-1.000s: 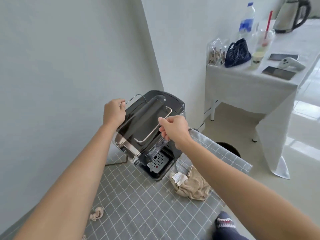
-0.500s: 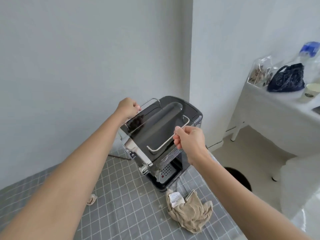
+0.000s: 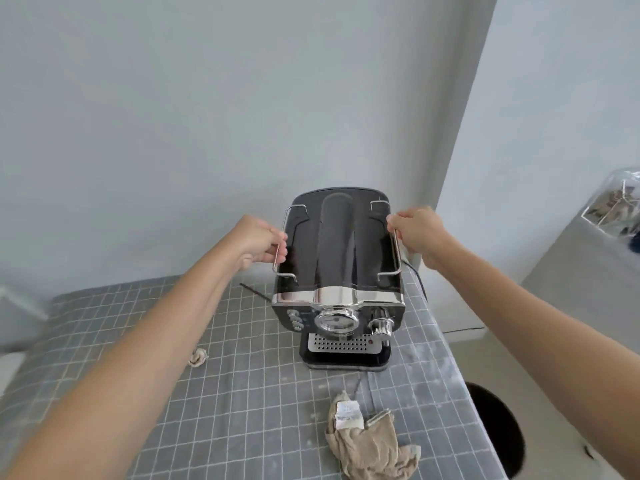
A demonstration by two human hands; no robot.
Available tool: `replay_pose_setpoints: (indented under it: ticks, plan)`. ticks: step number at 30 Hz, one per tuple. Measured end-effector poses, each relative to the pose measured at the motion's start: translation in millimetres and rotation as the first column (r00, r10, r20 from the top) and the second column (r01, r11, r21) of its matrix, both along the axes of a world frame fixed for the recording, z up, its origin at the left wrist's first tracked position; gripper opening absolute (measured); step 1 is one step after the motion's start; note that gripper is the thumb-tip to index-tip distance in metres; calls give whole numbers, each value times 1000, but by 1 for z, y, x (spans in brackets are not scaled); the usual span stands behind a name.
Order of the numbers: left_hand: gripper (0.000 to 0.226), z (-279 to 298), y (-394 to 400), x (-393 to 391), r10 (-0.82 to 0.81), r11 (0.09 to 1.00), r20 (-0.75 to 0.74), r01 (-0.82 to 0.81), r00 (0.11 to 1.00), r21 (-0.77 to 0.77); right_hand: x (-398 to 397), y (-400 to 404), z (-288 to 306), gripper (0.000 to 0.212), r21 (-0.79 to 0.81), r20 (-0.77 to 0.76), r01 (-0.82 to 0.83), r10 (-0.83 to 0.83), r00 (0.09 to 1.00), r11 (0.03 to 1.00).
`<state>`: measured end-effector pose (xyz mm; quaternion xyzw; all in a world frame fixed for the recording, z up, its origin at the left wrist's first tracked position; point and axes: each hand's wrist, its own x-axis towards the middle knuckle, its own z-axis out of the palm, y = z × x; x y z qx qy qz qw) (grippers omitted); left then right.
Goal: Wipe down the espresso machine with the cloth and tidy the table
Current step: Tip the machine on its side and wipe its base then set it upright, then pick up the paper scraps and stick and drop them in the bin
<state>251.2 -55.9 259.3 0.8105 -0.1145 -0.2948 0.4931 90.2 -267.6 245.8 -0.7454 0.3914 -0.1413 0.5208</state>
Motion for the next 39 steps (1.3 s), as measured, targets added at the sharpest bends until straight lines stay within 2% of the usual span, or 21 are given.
replay_pose_setpoints:
  ticks: [5, 16, 19, 22, 24, 25, 28, 32, 36, 39]
  plan:
    - [18, -8, 7, -9, 53, 999, -21, -53, 998, -5, 12, -7, -3, 32, -46, -67, -105, 101, 993, 993]
    - [17, -25, 2, -22, 91, 996, -45, -91, 995, -9, 2, -20, -17, 33, -57, -110, -173, 166, 980, 983]
    - [10, -23, 3, -23, 89, 996, -51, -89, 995, -2, -1, -23, -12, 32, -82, -146, -232, 218, 965, 969]
    - [11, -19, 6, -27, 86, 996, -31, -86, 996, 3, 1, -25, 3, 32, -226, -313, -359, 282, 907, 905]
    - [10, -18, 10, -30, 73, 997, -5, -73, 997, 15, 7, -22, 18, 38, -385, -432, -416, 237, 870, 824]
    - [6, -17, 12, -31, 62, 998, 5, -62, 998, 20, 11, -20, 24, 40, -447, -439, -413, 208, 874, 794]
    - [11, -11, 26, -32, 56, 998, 54, -57, 997, 11, 29, -5, 44, 36, -556, -386, -422, 227, 894, 716]
    - [1, 6, 71, -24, 106, 994, 172, -110, 979, 15, 57, 44, 66, 29, -589, -248, -454, 385, 889, 669]
    - [21, 3, 144, -4, 194, 976, 244, -213, 950, 55, 83, 113, 69, 26, -567, -203, -536, 525, 827, 625]
    - [28, -25, 235, 21, 253, 933, 314, -316, 915, 170, 125, 200, 56, 25, -504, -214, -647, 644, 735, 571]
